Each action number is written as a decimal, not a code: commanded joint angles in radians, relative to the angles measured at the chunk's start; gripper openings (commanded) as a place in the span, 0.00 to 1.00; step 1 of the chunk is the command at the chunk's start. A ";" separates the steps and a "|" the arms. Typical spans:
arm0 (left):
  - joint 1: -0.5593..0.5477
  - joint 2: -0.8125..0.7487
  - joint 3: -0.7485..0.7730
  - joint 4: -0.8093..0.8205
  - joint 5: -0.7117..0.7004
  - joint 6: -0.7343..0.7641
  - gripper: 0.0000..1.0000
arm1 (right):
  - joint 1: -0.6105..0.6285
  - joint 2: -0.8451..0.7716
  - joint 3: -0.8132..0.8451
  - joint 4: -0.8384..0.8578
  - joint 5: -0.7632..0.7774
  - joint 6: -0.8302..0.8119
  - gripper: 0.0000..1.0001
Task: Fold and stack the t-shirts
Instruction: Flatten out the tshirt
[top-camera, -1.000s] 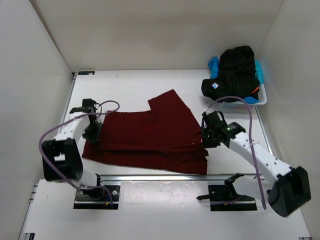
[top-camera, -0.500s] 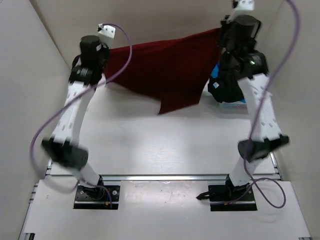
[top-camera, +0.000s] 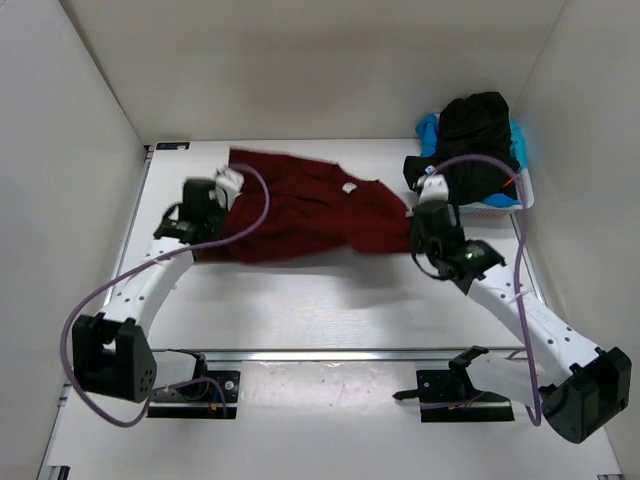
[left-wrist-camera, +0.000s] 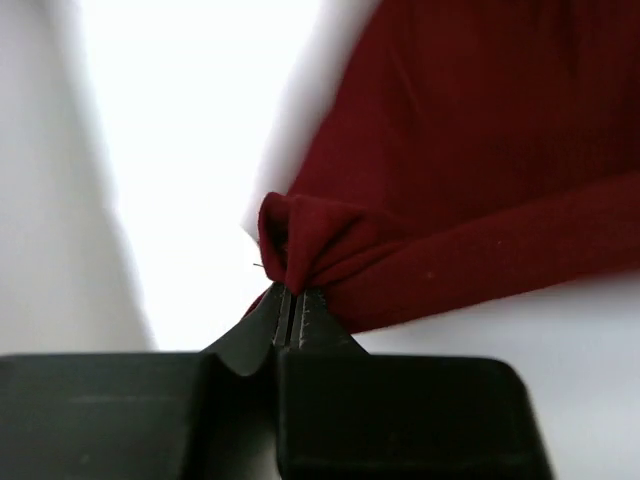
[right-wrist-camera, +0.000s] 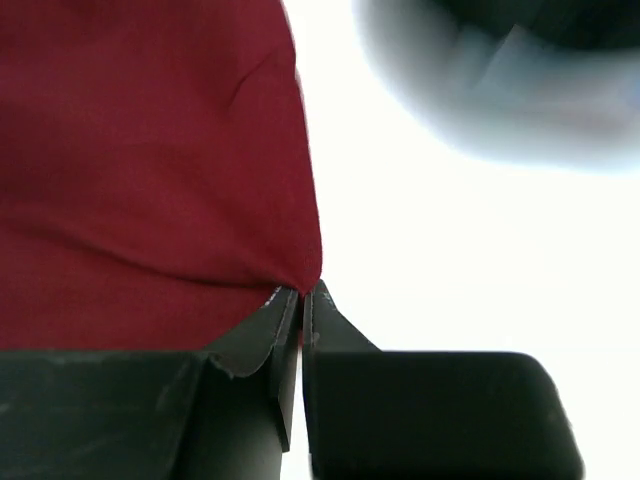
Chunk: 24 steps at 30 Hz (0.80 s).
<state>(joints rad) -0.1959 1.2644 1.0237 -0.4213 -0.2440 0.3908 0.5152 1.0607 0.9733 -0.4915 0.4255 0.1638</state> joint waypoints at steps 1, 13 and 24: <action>0.029 -0.092 -0.115 -0.120 0.100 -0.018 0.00 | 0.049 -0.128 -0.143 -0.071 -0.051 0.146 0.00; 0.125 -0.180 -0.184 -0.577 0.213 0.098 0.00 | 0.082 -0.165 -0.263 -0.282 -0.312 0.246 0.00; 0.138 -0.177 -0.240 -0.740 0.181 0.163 0.00 | -0.009 -0.040 -0.191 -0.472 -0.534 0.246 0.00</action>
<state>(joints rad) -0.0616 1.1324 0.7734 -1.1107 -0.0498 0.5228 0.5770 1.0389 0.7368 -0.8726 -0.0113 0.4171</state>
